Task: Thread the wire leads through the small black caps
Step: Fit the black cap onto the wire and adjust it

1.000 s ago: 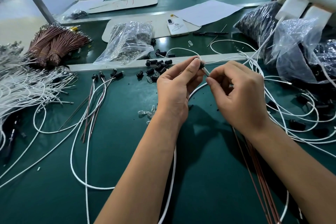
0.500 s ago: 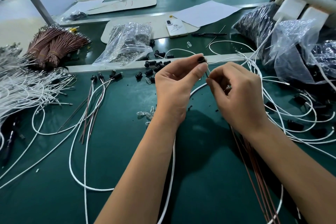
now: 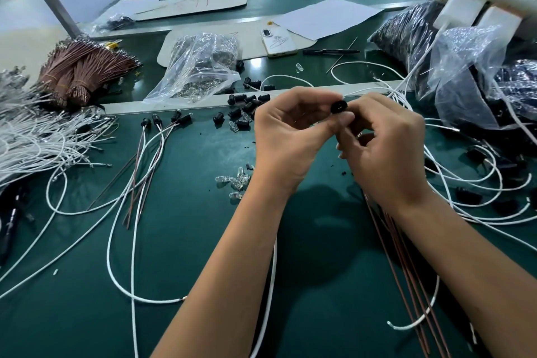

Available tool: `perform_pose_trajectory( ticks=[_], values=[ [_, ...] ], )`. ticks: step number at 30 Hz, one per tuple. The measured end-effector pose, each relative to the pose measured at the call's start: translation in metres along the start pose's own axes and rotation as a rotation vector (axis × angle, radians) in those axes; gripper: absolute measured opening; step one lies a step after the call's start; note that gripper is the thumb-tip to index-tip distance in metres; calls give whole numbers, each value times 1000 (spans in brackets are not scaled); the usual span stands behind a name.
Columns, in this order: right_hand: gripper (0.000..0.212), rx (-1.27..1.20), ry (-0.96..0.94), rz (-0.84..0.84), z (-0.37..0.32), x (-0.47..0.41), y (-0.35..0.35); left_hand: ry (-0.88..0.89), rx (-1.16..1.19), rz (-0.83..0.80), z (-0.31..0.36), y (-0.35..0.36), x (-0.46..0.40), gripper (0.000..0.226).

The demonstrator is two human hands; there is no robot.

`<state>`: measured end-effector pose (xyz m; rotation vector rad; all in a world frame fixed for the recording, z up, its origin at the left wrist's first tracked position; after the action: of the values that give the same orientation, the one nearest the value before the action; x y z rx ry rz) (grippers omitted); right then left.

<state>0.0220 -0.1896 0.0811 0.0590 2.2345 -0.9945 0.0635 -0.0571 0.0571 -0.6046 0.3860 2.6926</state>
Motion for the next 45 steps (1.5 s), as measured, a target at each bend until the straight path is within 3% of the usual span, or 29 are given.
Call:
perform_pose_trajectory(
  ticks=[8,23,40,45],
  values=[
    [31,-56,-13,22,-2,0,-2,16,52,17,2,-1,-1,31],
    [21,-63,-16,7,-2,-1,0,99,41,18,12,1,0,34],
    [18,-30,-5,-50,-9,-3,12,22,151,132,0,-16,3,26],
    [13,-72,41,-65,1,-1,15,-117,152,166,-13,-24,4,20]
  ],
)
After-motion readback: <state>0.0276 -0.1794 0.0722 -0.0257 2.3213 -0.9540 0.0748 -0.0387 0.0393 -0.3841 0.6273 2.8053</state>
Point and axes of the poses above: each hand's wrist, its own x-axis away from the middle knuckle, its own y-axis out of the palm, z = x × y, the point moved 10 cm from there along -x, towards the middle knuckle, and after that the axes turned 15 degrees about -z, right-handed, at the moved point
